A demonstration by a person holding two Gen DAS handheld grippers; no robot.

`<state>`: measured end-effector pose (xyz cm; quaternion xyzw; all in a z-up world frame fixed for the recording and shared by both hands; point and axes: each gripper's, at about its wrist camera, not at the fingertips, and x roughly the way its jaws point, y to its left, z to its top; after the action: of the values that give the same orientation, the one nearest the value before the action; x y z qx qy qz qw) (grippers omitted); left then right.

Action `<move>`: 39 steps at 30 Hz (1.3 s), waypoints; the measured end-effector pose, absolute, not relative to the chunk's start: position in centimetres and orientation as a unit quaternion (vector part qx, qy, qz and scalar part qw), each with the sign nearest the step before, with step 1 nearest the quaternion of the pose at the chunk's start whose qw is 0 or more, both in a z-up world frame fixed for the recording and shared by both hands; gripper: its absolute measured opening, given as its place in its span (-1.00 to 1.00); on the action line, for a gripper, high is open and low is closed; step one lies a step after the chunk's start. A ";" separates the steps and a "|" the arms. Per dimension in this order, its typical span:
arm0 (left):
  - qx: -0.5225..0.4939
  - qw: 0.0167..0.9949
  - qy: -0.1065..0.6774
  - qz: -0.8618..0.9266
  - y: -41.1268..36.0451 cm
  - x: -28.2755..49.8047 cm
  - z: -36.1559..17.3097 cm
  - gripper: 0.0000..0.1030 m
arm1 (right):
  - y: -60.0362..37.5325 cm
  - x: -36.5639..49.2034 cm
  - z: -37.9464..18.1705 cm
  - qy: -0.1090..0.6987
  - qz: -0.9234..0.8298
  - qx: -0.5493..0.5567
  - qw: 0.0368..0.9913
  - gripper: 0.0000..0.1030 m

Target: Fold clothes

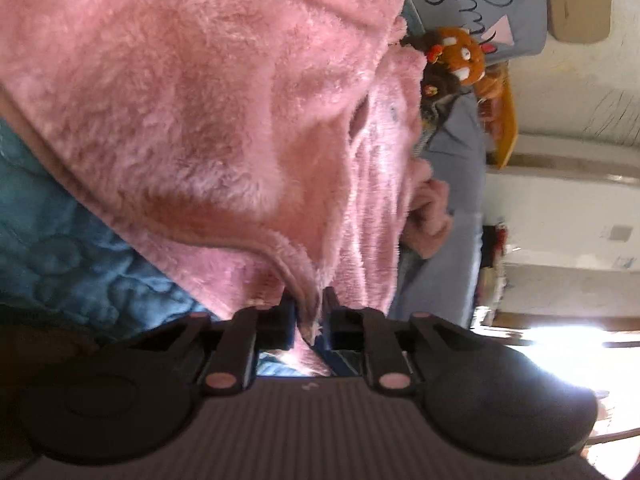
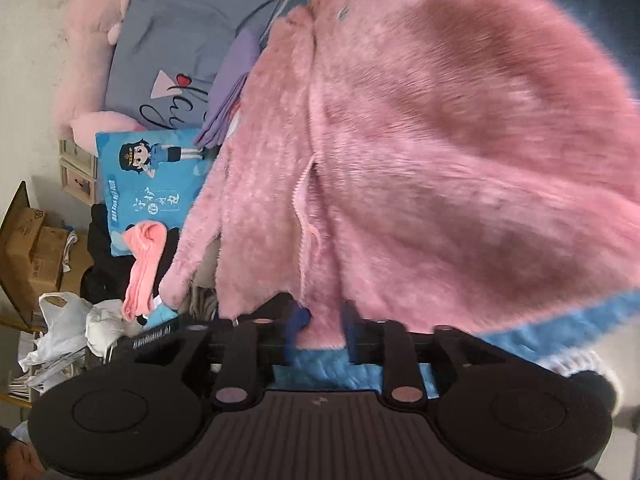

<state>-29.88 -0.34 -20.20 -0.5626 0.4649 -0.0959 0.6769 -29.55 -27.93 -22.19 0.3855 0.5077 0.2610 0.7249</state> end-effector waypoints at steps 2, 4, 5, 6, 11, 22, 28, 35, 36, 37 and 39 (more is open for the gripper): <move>-0.555 0.687 0.459 -0.102 -0.5 -29.9 -19.9 -0.78 | -28.7 -30.8 -22.1 0.510 0.257 0.376 0.730 -0.32; -0.544 0.697 0.458 -0.100 -0.5 -30.1 -19.5 -0.78 | -29.0 -31.5 -22.8 0.518 0.246 0.375 0.729 -0.31; -0.539 0.700 0.459 -0.097 -0.5 -30.2 -19.4 -0.78 | -29.1 -31.7 -23.3 0.521 0.240 0.383 0.724 -0.31; -0.534 0.703 0.461 -0.095 -0.5 -30.3 -19.4 -0.78 | -29.1 -31.7 -23.8 0.519 0.238 0.394 0.720 -0.31; -0.523 0.711 0.463 -0.082 -0.3 -30.9 -19.5 -0.78 | -27.3 -30.7 -24.7 0.503 0.249 0.375 0.737 -0.34; -0.517 0.721 0.456 -0.065 0.4 -31.4 -19.4 -0.77 | -26.0 -29.2 -26.9 0.507 0.214 0.455 0.700 -0.61; -0.524 0.718 0.453 -0.064 0.5 -31.3 -19.6 -0.77 | -26.9 -29.4 -27.5 0.498 0.214 0.512 0.666 -0.85; -0.525 0.717 0.453 -0.070 0.3 -31.0 -19.6 -0.77 | -29.1 -30.5 -28.6 0.471 0.219 0.625 0.583 -0.85; -0.526 0.716 0.453 -0.070 0.3 -31.0 -19.6 -0.77 | -29.3 -30.7 -28.7 0.468 0.222 0.631 0.577 -0.85; -0.527 0.716 0.453 -0.070 0.3 -31.0 -19.7 -0.77 | -29.4 -30.8 -28.7 0.465 0.224 0.638 0.572 -0.85; -0.531 0.713 0.452 -0.072 0.4 -31.1 -19.8 -0.77 | -29.7 -31.1 -28.8 0.460 0.229 0.650 0.560 -0.85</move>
<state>-31.06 0.40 -19.75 -0.5310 0.4520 -0.0721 0.7131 -31.07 -29.66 -28.78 0.6501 0.4599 0.2287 0.5599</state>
